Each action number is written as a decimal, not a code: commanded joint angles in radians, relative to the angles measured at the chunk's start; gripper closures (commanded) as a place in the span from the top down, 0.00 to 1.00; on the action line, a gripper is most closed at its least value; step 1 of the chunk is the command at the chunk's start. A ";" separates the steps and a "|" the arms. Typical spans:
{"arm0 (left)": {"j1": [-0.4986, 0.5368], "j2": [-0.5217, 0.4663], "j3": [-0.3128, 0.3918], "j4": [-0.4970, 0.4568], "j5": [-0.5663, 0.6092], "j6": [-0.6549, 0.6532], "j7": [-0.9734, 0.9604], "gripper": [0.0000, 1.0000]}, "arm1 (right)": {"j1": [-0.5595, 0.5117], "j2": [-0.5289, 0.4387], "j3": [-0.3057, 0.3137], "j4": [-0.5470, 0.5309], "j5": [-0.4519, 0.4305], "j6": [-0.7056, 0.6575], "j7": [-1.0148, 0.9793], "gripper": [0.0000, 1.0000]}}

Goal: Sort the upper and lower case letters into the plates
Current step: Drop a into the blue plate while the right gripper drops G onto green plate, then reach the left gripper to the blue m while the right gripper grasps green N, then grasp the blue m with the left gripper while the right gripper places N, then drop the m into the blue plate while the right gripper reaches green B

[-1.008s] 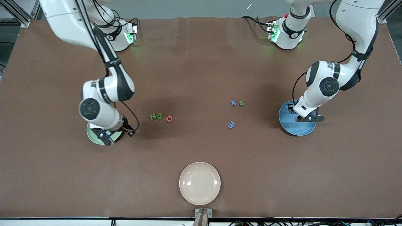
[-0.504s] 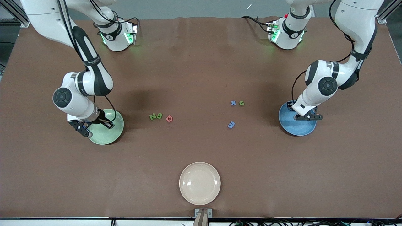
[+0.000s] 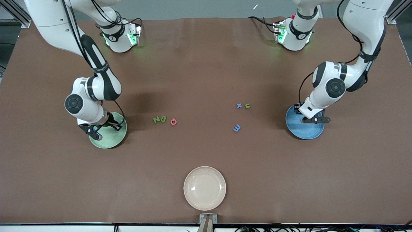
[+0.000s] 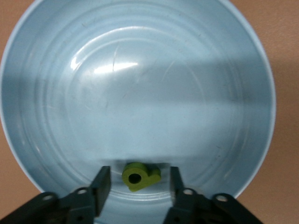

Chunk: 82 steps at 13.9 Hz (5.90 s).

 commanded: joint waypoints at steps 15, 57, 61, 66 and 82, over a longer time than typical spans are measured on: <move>-0.187 0.212 -0.242 0.470 0.027 -0.216 -0.668 0.99 | 0.202 -0.125 0.023 0.067 0.009 -0.179 0.507 1.00; -0.318 0.445 -0.247 0.609 0.205 -0.118 -0.077 0.40 | -0.082 -0.139 0.013 0.021 -0.006 -0.198 0.006 0.02; -0.313 0.440 -0.247 0.609 0.204 -0.118 -0.093 0.09 | -0.094 -0.108 0.012 -0.016 -0.014 -0.099 0.001 0.01; -0.286 0.408 -0.248 0.600 0.202 -0.131 -0.081 0.00 | -0.103 -0.048 0.010 -0.045 -0.037 -0.003 0.001 0.02; 0.538 0.150 -0.741 0.335 0.205 -0.476 0.155 0.00 | -0.068 -0.120 0.023 0.091 -0.023 -0.305 0.160 1.00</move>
